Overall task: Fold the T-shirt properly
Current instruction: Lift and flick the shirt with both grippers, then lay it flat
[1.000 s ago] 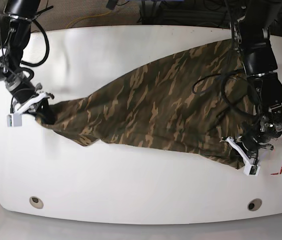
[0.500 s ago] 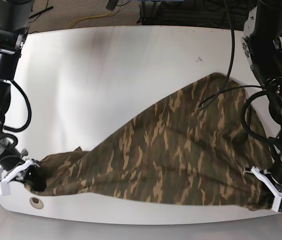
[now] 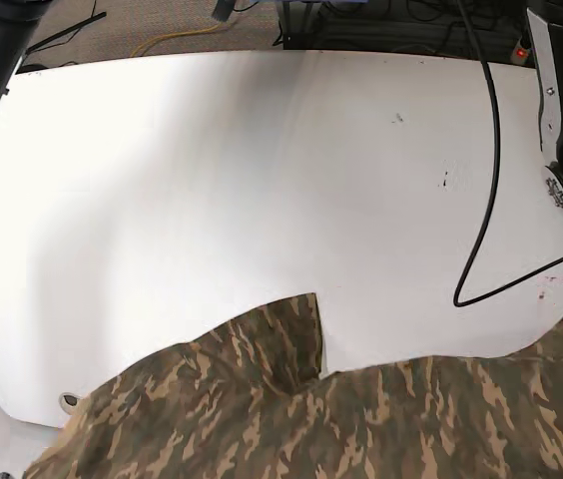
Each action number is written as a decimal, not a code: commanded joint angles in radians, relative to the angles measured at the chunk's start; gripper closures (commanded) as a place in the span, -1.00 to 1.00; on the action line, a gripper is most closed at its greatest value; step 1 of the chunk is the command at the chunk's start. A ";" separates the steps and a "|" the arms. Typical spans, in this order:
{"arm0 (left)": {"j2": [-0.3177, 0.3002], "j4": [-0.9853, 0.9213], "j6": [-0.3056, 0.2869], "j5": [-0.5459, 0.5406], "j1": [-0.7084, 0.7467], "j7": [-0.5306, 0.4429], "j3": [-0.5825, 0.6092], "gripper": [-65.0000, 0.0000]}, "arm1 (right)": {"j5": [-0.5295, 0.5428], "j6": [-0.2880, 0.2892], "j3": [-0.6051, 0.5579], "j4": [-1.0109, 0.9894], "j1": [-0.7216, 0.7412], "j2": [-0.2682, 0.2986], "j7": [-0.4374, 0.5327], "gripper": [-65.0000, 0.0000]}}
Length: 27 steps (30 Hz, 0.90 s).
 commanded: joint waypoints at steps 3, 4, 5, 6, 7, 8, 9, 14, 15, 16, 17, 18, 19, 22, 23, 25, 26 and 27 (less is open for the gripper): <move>-0.019 0.015 0.010 0.022 -0.070 -0.017 0.059 0.99 | -0.010 -0.007 -0.008 0.006 0.099 0.021 -0.025 1.00; -0.019 0.015 0.010 0.022 -0.060 -0.017 0.059 0.99 | -0.010 -0.007 -0.008 0.006 0.098 0.021 -0.027 1.00; -0.019 0.015 0.010 0.022 -0.049 -0.017 0.059 0.99 | -0.010 -0.007 -0.010 0.006 0.095 0.021 -0.027 1.00; -0.019 0.015 0.009 0.022 -0.033 -0.017 0.059 0.99 | -0.010 -0.003 -0.010 0.006 0.087 0.021 -0.027 1.00; -0.019 0.015 0.009 0.022 -0.015 -0.017 0.059 0.99 | -0.010 0.005 -0.005 0.006 0.063 0.023 -0.027 1.00; -0.019 0.015 0.009 0.022 -0.001 -0.017 0.059 0.99 | -0.010 0.008 -0.004 0.007 0.041 0.024 -0.027 1.00; -0.019 0.017 0.007 0.020 0.026 -0.017 0.059 0.99 | -0.004 0.008 -0.001 0.022 0.013 0.029 -0.027 1.00; -0.016 0.069 -0.096 0.022 0.187 -0.017 0.056 0.99 | 0.090 0.006 0.097 0.093 -0.232 0.073 -0.034 1.00; -0.016 0.083 -0.108 0.022 0.221 -0.017 0.056 0.99 | 0.099 0.006 0.121 0.101 -0.278 0.073 -0.034 1.00; -0.016 0.101 -0.125 0.022 0.263 -0.017 0.056 0.99 | 0.108 0.006 0.147 0.118 -0.336 0.073 -0.034 1.00; -0.016 0.120 -0.136 0.022 0.298 -0.017 0.056 0.99 | 0.111 0.006 0.171 0.133 -0.393 0.075 -0.034 1.00; -0.015 0.131 -0.145 0.020 0.341 -0.017 0.056 0.99 | 0.111 0.006 0.210 0.148 -0.458 0.073 -0.034 1.00; -0.013 0.138 -0.152 0.020 0.381 -0.017 0.056 0.99 | 0.110 0.006 0.245 0.165 -0.524 0.070 -0.034 1.00; -0.010 0.154 -0.162 0.017 0.517 -0.017 0.024 0.99 | 0.110 0.006 0.351 0.243 -0.732 0.063 -0.034 1.00; -0.008 0.155 -0.162 0.009 0.560 -0.017 0.001 0.99 | 0.110 0.006 0.391 0.266 -0.803 0.046 -0.034 1.00; 0.008 0.155 -0.162 -0.026 0.614 -0.017 -0.033 0.99 | 0.110 0.006 0.450 0.291 -0.899 0.021 -0.034 1.00; 0.018 0.155 -0.162 -0.053 0.646 -0.017 -0.046 0.99 | 0.110 0.006 0.480 0.305 -0.950 0.012 -0.034 1.00; 0.021 0.155 -0.162 -0.083 0.685 -0.017 -0.059 0.99 | 0.110 0.006 0.498 0.322 -1.001 0.006 -0.034 1.00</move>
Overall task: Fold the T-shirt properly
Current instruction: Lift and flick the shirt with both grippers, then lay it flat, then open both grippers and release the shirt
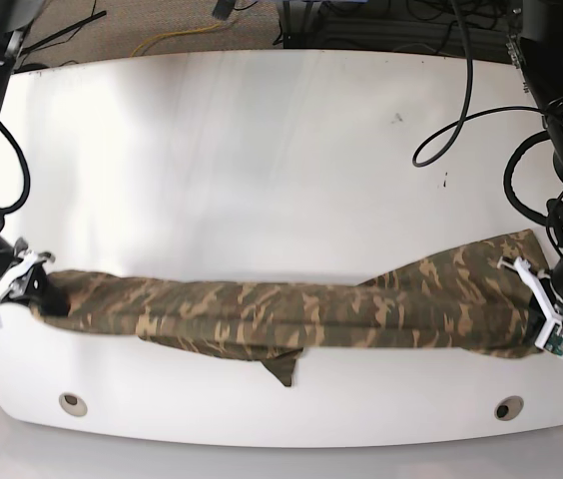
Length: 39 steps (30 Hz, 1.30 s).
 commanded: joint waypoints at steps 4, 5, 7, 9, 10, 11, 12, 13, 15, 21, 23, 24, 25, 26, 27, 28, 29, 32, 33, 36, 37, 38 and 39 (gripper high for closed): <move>-0.004 0.016 0.011 -0.110 0.165 -0.023 -0.075 0.99 | 0.002 -0.007 0.114 0.115 -0.235 -0.030 0.021 1.00; -0.003 0.016 0.011 -0.122 0.197 -0.023 -0.084 0.99 | 0.002 -0.007 0.131 0.131 -0.272 -0.046 0.021 1.00; -0.001 0.016 0.013 -0.147 0.265 -0.023 -0.096 0.99 | 0.002 -0.007 0.157 0.160 -0.341 -0.073 0.021 1.00; -0.001 0.016 0.013 -0.155 0.335 -0.023 -0.103 0.99 | 0.000 -0.007 0.182 0.189 -0.406 -0.098 0.021 1.00; -0.001 0.016 0.013 -0.155 0.357 -0.023 -0.109 0.99 | -0.001 -0.007 0.188 0.197 -0.426 -0.109 0.021 1.00; -0.001 0.016 0.013 -0.156 0.388 -0.023 -0.121 0.99 | -0.005 -0.007 0.196 0.206 -0.450 -0.124 0.021 1.00; 0.001 0.016 0.013 -0.158 0.430 -0.023 -0.138 0.99 | -0.005 -0.007 0.202 0.215 -0.479 -0.142 0.021 1.00; 0.001 0.014 0.013 -0.161 0.458 -0.023 -0.149 0.99 | -0.005 -0.007 0.202 0.221 -0.498 -0.155 0.021 1.00; 0.013 0.014 0.011 -0.161 0.513 -0.023 -0.162 0.99 | -0.006 -0.007 0.202 0.235 -0.535 -0.173 0.021 1.00; 0.027 0.013 0.008 -0.161 0.648 -0.025 -0.248 0.99 | -0.006 -0.007 0.202 0.236 -0.616 -0.211 0.021 1.00; 0.042 0.013 0.008 -0.158 0.670 -0.025 -0.268 0.99 | -0.008 -0.007 0.196 0.233 -0.619 -0.213 0.021 1.00; 0.044 0.013 0.008 -0.156 0.679 -0.025 -0.277 0.99 | -0.008 -0.007 0.196 0.232 -0.627 -0.213 0.021 1.00; 0.045 0.013 0.008 -0.156 0.697 -0.025 -0.297 0.99 | -0.008 -0.007 0.196 0.232 -0.640 -0.213 0.021 1.00; 0.045 0.011 0.008 -0.156 0.713 -0.025 -0.310 0.99 | -0.006 -0.007 0.196 0.232 -0.647 -0.213 0.021 1.00; 0.045 0.007 0.008 -0.156 0.725 -0.025 -0.319 0.99 | -0.006 -0.007 0.196 0.233 -0.651 -0.213 0.021 1.00; 0.045 0.004 0.008 -0.156 0.733 -0.026 -0.319 0.99 | -0.006 -0.007 0.196 0.233 -0.651 -0.213 0.021 1.00; 0.044 -0.003 0.008 -0.156 0.742 -0.028 -0.319 0.99 | -0.008 -0.007 0.196 0.233 -0.653 -0.213 0.021 1.00; 0.042 -0.023 0.008 -0.155 0.765 -0.028 -0.319 0.98 | -0.008 -0.007 0.196 0.232 -0.673 -0.211 0.012 1.00; 0.042 -0.026 0.008 -0.155 0.779 -0.028 -0.317 0.94 | -0.001 -0.007 0.199 0.235 -0.683 -0.211 0.003 0.95; 0.040 -0.027 0.008 -0.155 0.803 -0.028 -0.317 0.65 | 0.002 -0.007 0.200 0.239 -0.691 -0.213 -0.003 0.64; 0.040 -0.027 0.007 -0.159 0.819 -0.028 -0.316 0.44 | 0.002 -0.007 0.199 0.239 -0.703 -0.217 -0.003 0.46; 0.040 -0.027 -0.001 -0.159 0.825 -0.028 -0.311 0.25 | 0.002 -0.007 0.200 0.241 -0.717 -0.230 -0.003 0.29; 0.040 -0.027 -0.015 -0.155 0.829 -0.028 -0.304 0.06 | 0.002 -0.007 0.203 0.246 -0.726 -0.240 -0.003 0.15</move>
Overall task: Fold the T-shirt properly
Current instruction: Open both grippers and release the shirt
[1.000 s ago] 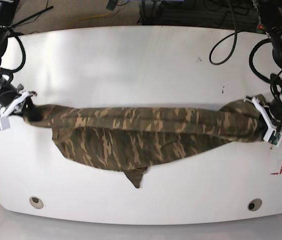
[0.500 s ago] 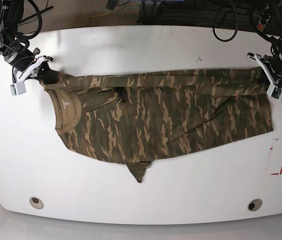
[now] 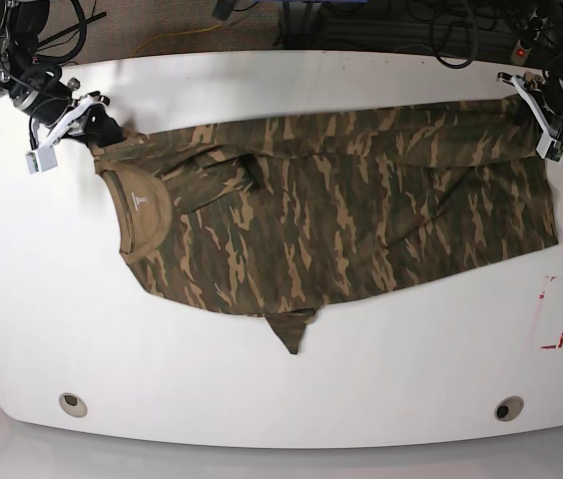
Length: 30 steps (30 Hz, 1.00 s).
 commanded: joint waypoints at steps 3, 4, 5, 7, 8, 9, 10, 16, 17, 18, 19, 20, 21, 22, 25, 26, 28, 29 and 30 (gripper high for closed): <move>-0.032 0.006 -0.072 0.003 0.015 -0.010 0.008 -0.42 | 0.022 0.006 0.038 0.065 -0.051 -0.024 0.020 -0.17; -0.034 0.006 -0.089 0.003 0.018 -0.009 0.006 -0.50 | 0.022 0.008 0.045 0.083 -0.068 -0.040 0.020 -0.24; -0.034 0.006 -0.099 0.003 0.028 -0.009 0.006 -0.49 | 0.022 0.014 0.048 0.100 -0.077 -0.054 0.020 -0.28; -0.035 0.011 -0.121 -0.004 0.038 -0.009 0.006 -0.44 | 0.022 0.048 0.068 0.123 -0.094 -0.071 0.020 -0.28; -0.035 0.013 -0.123 -0.004 0.043 -0.009 0.003 -0.41 | 0.022 0.082 0.076 0.133 -0.097 -0.082 0.020 -0.28; -0.035 0.014 -0.123 -0.004 0.043 -0.009 -0.006 -0.40 | 0.022 0.108 0.082 0.134 -0.099 -0.090 0.011 -0.28; -0.034 0.014 -0.123 -0.005 0.043 -0.009 -0.020 -0.39 | 0.022 0.131 0.093 0.134 -0.102 -0.097 -0.009 -0.28; 0.031 0.013 -0.123 -0.005 0.034 -0.009 -0.160 -0.39 | 0.037 0.204 0.219 0.125 -0.064 -0.128 -0.127 -0.28; 0.032 0.013 -0.123 -0.005 0.020 -0.009 -0.160 -0.39 | 0.025 0.204 0.230 0.122 -0.045 -0.120 -0.139 -0.28; 0.031 0.013 -0.123 -0.004 0.008 -0.009 -0.161 -0.39 | 0.016 0.204 0.234 0.119 -0.031 -0.120 -0.144 -0.28; 0.034 0.013 -0.123 -0.001 -0.008 -0.009 -0.163 -0.39 | 0.000 0.204 0.242 0.113 -0.007 -0.119 -0.151 -0.28; 0.035 0.013 -0.123 0.001 -0.031 -0.009 -0.164 -0.39 | -0.018 0.204 0.246 0.103 0.033 -0.119 -0.165 -0.28; 0.035 0.011 -0.123 0.001 -0.046 -0.009 -0.166 -0.39 | -0.038 0.204 0.248 0.096 0.078 -0.106 -0.185 -0.28; 0.035 0.011 -0.123 0.001 -0.052 -0.009 -0.166 -0.39 | -0.060 0.204 0.246 0.082 0.108 -0.102 -0.204 -0.28; 0.037 0.014 -0.123 0.001 -0.057 -0.009 -0.167 -0.39 | -0.130 0.204 0.240 0.022 0.234 -0.100 -0.250 -0.28; 0.037 0.014 -0.123 -0.001 -0.057 -0.009 -0.169 -0.39 | -0.156 0.204 0.240 -0.001 0.272 -0.100 -0.257 -0.28; 0.037 0.014 -0.123 -0.001 -0.077 -0.009 -0.170 -0.39 | -0.211 0.204 0.217 -0.059 0.363 -0.097 -0.265 -0.28; 0.037 0.014 -0.123 -0.001 -0.097 -0.007 -0.170 -0.39 | -0.250 0.204 0.184 -0.101 0.424 -0.093 -0.265 -0.28; 0.037 0.013 -0.123 -0.001 -0.104 -0.007 -0.172 -0.39 | -0.276 0.204 0.165 -0.130 0.463 -0.091 -0.265 -0.28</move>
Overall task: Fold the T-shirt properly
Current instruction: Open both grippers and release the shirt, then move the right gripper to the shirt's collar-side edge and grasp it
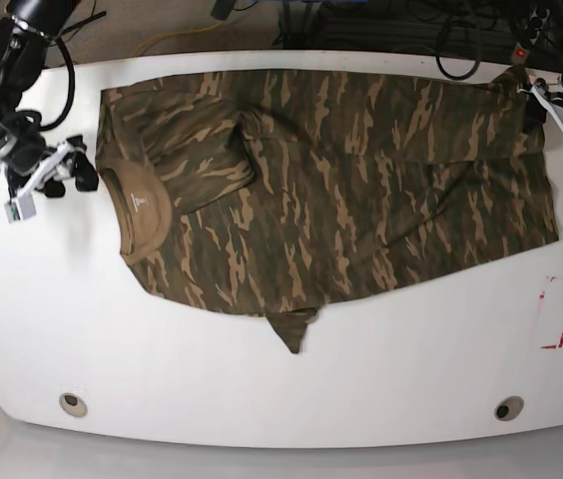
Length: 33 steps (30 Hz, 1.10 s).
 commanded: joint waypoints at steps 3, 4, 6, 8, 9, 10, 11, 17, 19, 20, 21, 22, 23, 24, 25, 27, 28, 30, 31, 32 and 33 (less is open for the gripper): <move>-0.021 0.016 -0.001 -0.010 -0.036 -0.023 -0.009 -0.39 | -0.103 0.014 -0.089 -0.147 0.222 0.036 0.023 -0.28; -0.021 0.016 -0.001 -0.010 -0.036 -0.023 -0.009 -0.39 | -0.134 0.014 -0.107 -0.186 0.266 0.038 0.027 -0.28; -0.021 0.016 -0.001 -0.010 -0.036 -0.023 -0.009 -0.39 | -0.172 0.014 -0.150 -0.256 0.341 0.040 0.042 -0.28; -0.021 0.016 -0.001 -0.010 -0.036 -0.023 -0.009 -0.39 | -0.201 0.014 -0.202 -0.337 0.409 0.044 0.080 -0.28; -0.021 0.016 -0.001 -0.010 -0.036 -0.023 -0.009 -0.39 | -0.204 0.014 -0.220 -0.368 0.427 0.044 0.097 -0.28; -0.021 0.016 -0.001 -0.010 -0.036 -0.023 -0.009 -0.39 | -0.211 0.014 -0.250 -0.420 0.458 0.046 0.125 -0.28; -0.021 0.016 -0.001 -0.010 -0.036 -0.023 -0.009 -0.39 | -0.212 0.014 -0.279 -0.466 0.486 0.047 0.149 -0.28; -0.021 0.016 -0.001 -0.010 -0.036 -0.023 -0.009 -0.39 | -0.212 0.014 -0.454 -0.716 0.604 0.064 0.329 -0.28; -0.021 0.014 -0.001 -0.010 -0.036 -0.023 -0.009 -0.39 | -0.212 0.014 -0.509 -0.796 0.647 0.066 0.393 -0.28; -0.021 0.014 -0.001 -0.010 -0.036 -0.023 -0.009 -0.39 | -0.212 0.014 -0.533 -0.841 0.665 0.066 0.427 -0.28; -0.021 0.016 -0.001 -0.010 -0.036 -0.023 -0.009 -0.39 | -0.212 0.014 -0.549 -0.873 0.677 0.066 0.453 -0.28; -0.021 0.016 -0.001 -0.010 -0.036 -0.023 -0.009 -0.39 | -0.212 0.014 -0.572 -0.917 0.693 0.066 0.493 -0.28; -0.021 0.016 -0.001 -0.010 -0.036 -0.023 -0.009 -0.39 | -0.212 0.014 -0.593 -0.954 0.708 0.064 0.528 -0.28; -0.021 0.016 -0.001 -0.009 -0.036 -0.023 -0.009 -0.39 | -0.212 0.014 -0.612 -0.982 0.720 0.064 0.553 -0.28; -0.021 0.016 -0.001 -0.009 -0.036 -0.023 -0.009 -0.39 | -0.212 0.014 -0.635 -1.009 0.733 0.064 0.579 -0.28; -0.021 0.014 -0.001 -0.009 -0.036 -0.023 -0.009 -0.39 | -0.212 0.014 -0.684 -1.065 0.753 0.063 0.628 -0.28; -0.021 0.014 -0.001 -0.009 -0.038 -0.023 -0.009 -0.39 | -0.212 0.014 -0.705 -1.089 0.762 0.061 0.657 -0.28; -0.021 0.013 -0.001 -0.009 -0.038 -0.023 -0.009 -0.40 | -0.212 0.014 -0.738 -1.126 0.768 0.043 0.702 -0.28; -0.023 0.013 -0.001 -0.009 -0.038 -0.023 -0.009 -0.40 | -0.212 0.014 -0.753 -1.145 0.768 0.036 0.725 -0.28; -0.024 0.013 -0.001 -0.009 -0.038 -0.023 -0.009 -0.40 | -0.212 0.014 -0.767 -1.157 0.772 0.032 0.740 -0.28; -0.026 0.013 -0.001 -0.009 -0.041 -0.023 -0.009 -0.39 | -0.212 0.014 -0.777 -1.161 0.772 0.029 0.745 -0.28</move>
